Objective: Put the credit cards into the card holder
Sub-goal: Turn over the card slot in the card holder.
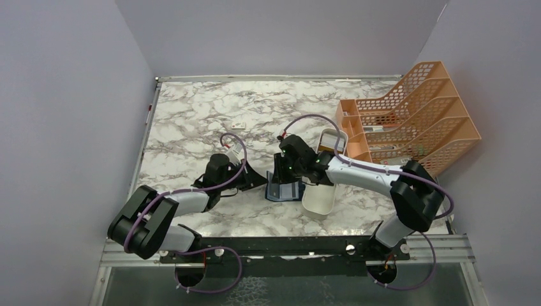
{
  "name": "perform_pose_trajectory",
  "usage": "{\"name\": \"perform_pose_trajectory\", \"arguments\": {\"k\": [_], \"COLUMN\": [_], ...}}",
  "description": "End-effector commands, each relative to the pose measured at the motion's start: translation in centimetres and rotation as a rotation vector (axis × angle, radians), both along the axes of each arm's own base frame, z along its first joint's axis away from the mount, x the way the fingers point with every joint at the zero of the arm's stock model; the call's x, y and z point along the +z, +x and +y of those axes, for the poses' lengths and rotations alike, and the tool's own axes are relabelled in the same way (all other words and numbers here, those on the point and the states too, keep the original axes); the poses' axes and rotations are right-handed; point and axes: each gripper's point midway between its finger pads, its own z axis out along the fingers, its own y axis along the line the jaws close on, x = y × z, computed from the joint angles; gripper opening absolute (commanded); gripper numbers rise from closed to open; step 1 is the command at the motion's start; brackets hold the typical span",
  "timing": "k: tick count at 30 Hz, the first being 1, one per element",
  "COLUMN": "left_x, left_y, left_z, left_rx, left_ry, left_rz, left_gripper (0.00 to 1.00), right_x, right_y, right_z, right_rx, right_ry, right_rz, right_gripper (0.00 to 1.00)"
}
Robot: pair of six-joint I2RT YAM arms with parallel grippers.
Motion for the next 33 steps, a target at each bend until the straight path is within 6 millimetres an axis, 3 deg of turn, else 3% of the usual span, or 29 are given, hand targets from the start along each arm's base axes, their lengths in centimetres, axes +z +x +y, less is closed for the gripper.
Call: {"name": "perform_pose_trajectory", "arguments": {"k": [1, 6, 13, 19, 27, 33], "left_x": [-0.3, -0.4, -0.9, -0.9, 0.5, 1.7], "left_y": [-0.3, -0.1, 0.1, 0.1, -0.1, -0.2], "left_z": [-0.2, -0.2, 0.0, -0.1, -0.4, -0.8], "left_rx": [-0.014, -0.013, -0.002, -0.009, -0.026, -0.040], "left_ry": [0.004, 0.013, 0.035, 0.039, 0.010, -0.013], "left_rz": [0.002, -0.009, -0.022, -0.030, -0.062, -0.096], "left_gripper": [0.10, 0.30, 0.37, 0.34, 0.23, 0.22], "right_x": [1.7, 1.9, 1.7, -0.1, -0.2, -0.7], "right_y": [-0.1, 0.3, 1.8, 1.3, 1.7, 2.6], "right_z": [-0.7, -1.4, -2.8, -2.2, -2.9, -4.0], "right_rx": [-0.017, -0.039, -0.082, -0.069, -0.091, -0.115], "right_ry": [-0.003, -0.034, -0.119, -0.099, -0.084, -0.094], "right_rz": [-0.033, -0.054, -0.112, -0.060, -0.068, -0.072], "right_gripper": [0.30, 0.30, 0.30, 0.31, 0.30, 0.29]}}
